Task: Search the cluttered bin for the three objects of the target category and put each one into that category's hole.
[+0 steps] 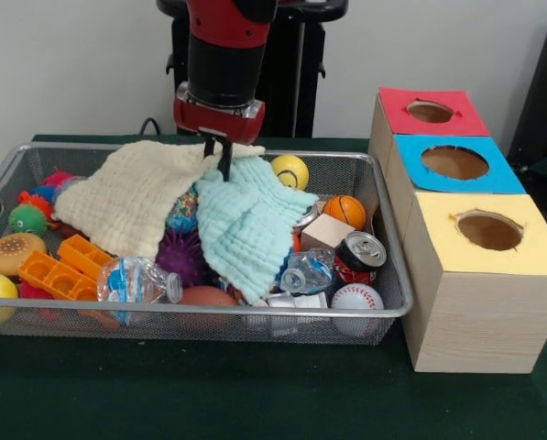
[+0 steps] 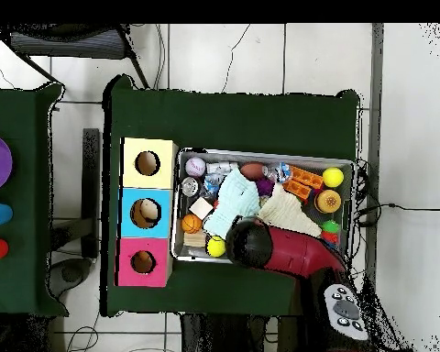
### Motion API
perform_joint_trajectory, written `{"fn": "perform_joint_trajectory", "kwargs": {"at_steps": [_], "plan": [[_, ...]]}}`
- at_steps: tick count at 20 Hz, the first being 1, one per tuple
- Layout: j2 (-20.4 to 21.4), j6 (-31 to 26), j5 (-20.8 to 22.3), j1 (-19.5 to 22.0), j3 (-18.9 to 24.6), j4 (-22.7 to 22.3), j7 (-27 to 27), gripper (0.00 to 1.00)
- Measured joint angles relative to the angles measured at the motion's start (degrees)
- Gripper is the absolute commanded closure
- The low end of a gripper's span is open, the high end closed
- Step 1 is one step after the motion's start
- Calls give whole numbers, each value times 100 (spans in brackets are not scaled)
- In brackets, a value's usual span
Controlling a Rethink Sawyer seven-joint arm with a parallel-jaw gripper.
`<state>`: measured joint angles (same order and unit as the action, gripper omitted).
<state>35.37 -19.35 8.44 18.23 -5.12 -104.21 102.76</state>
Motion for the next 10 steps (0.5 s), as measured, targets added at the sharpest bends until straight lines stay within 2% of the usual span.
{"fn": "perform_joint_trajectory", "kwargs": {"at_steps": [2, 10], "plan": [[114, -96, 1, 0, 11, -53, 0, 100], [774, -1123, 5, -1, 31, -114, 0, 100]]}}
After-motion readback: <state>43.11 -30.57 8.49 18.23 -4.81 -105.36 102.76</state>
